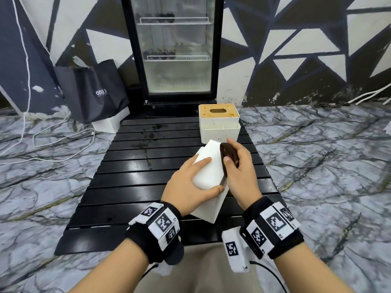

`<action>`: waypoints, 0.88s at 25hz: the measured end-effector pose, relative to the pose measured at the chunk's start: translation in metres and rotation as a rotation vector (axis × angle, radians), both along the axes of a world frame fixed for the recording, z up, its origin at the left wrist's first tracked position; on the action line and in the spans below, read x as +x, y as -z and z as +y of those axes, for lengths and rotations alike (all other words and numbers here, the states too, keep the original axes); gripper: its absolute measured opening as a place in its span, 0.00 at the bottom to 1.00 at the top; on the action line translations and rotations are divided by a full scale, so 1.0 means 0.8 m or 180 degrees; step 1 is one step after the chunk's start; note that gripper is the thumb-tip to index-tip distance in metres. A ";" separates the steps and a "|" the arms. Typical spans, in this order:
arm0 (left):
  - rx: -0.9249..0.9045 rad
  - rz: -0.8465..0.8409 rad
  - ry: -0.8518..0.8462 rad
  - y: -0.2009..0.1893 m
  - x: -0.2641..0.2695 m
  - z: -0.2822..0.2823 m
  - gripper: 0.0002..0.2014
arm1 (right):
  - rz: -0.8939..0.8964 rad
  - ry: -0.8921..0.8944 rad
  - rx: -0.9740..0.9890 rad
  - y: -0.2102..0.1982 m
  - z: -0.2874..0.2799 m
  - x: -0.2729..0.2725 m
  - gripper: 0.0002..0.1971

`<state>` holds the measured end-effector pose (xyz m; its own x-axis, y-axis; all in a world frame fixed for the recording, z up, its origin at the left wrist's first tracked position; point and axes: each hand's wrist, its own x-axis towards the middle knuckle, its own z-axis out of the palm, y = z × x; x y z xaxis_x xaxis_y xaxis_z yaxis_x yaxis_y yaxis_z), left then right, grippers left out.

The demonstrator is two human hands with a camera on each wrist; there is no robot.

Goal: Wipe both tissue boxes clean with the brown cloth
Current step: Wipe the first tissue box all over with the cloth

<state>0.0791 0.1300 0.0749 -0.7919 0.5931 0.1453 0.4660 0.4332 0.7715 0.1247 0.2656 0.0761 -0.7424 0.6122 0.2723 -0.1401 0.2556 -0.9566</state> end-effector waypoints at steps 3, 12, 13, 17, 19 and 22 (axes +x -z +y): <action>-0.0110 0.0063 0.0027 -0.001 0.005 0.001 0.49 | -0.0267 0.0034 0.0775 -0.005 0.018 0.008 0.22; 0.0102 -0.0069 -0.0132 0.004 0.004 0.001 0.37 | -0.0523 -0.0864 0.2293 -0.005 0.005 0.006 0.17; 0.0113 -0.0063 -0.0125 0.005 0.004 0.000 0.37 | -0.0546 -0.0948 0.2292 -0.006 0.009 0.005 0.16; -0.0058 -0.0022 -0.0186 0.007 0.002 0.000 0.48 | -0.0693 -0.0753 0.2202 -0.011 0.020 -0.005 0.16; 0.0087 -0.0030 -0.0148 0.005 0.003 -0.001 0.38 | -0.0603 -0.0863 0.2338 -0.008 0.013 -0.003 0.16; 0.0180 0.0026 -0.0105 0.001 0.004 -0.003 0.32 | -0.0556 -0.1145 0.2429 -0.006 0.011 0.001 0.18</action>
<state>0.0826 0.1278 0.0744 -0.8095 0.5574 0.1845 0.4586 0.4041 0.7914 0.1254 0.2741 0.0807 -0.9257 0.0277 0.3772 -0.2027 0.8057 -0.5566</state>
